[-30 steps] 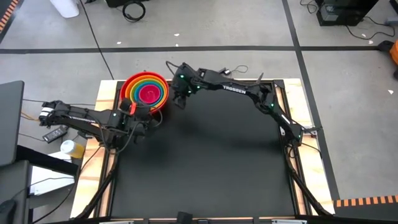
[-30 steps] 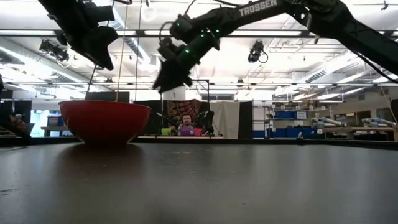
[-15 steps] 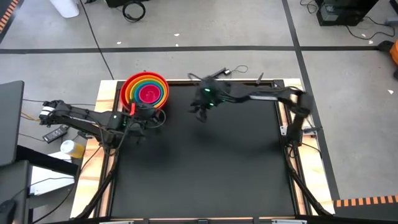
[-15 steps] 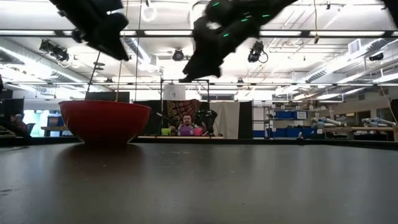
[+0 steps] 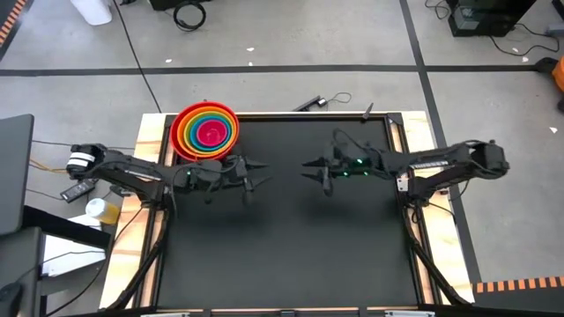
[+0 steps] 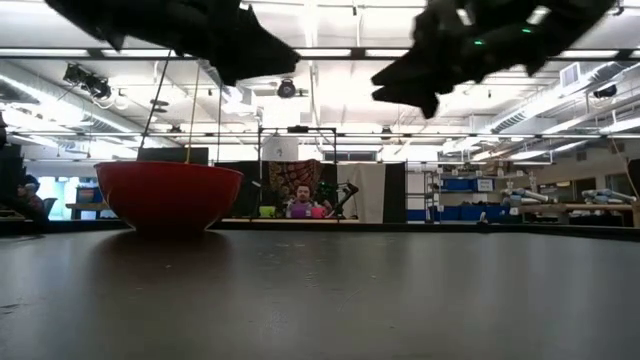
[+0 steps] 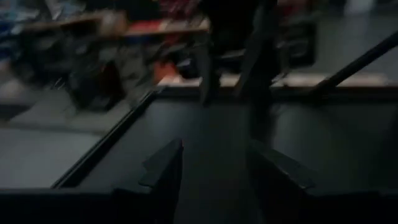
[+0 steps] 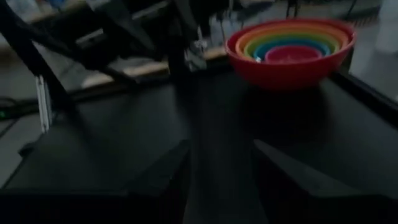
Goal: Nest bowls inside each other
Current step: Return to Home Position
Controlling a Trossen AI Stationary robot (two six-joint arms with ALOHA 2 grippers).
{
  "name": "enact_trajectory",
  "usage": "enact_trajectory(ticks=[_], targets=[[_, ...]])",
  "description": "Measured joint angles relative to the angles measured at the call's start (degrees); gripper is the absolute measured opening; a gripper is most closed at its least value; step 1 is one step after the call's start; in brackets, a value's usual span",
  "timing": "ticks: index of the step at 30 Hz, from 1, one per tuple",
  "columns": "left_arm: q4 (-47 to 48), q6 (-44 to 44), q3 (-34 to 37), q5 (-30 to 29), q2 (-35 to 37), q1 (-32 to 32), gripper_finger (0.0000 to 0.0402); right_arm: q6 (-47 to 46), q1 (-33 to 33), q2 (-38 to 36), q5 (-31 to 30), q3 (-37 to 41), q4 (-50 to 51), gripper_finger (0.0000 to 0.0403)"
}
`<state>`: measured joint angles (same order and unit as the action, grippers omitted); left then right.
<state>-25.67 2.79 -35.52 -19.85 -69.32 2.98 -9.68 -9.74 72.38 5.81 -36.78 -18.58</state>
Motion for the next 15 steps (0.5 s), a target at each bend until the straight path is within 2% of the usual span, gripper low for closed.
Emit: enact_trajectory(ticks=[3, 5, 13, 15], targets=[[-6.32, 3.27, 0.8, 2.35, -2.27, -0.28, 0.0181, -0.9, 2.43, -4.23, -3.3, 6.46, -6.3, 0.0173], [-4.9, 5.52, 0.8, 1.44, -1.26, -0.24, 0.0181, -1.11, 3.47, -7.23, -3.66, 8.98, -7.7, 0.0173], [8.1, 7.72, 1.14, 0.0, 17.7, 0.21, 0.0181, -0.46, 6.12, -22.6, 0.34, 10.81, -1.45, 0.0173], [8.09, 8.52, 3.17, 0.02, 22.75, 0.72, 0.0181, 1.46, 6.65, -27.22, 0.34, 10.8, 1.49, 0.0173]])
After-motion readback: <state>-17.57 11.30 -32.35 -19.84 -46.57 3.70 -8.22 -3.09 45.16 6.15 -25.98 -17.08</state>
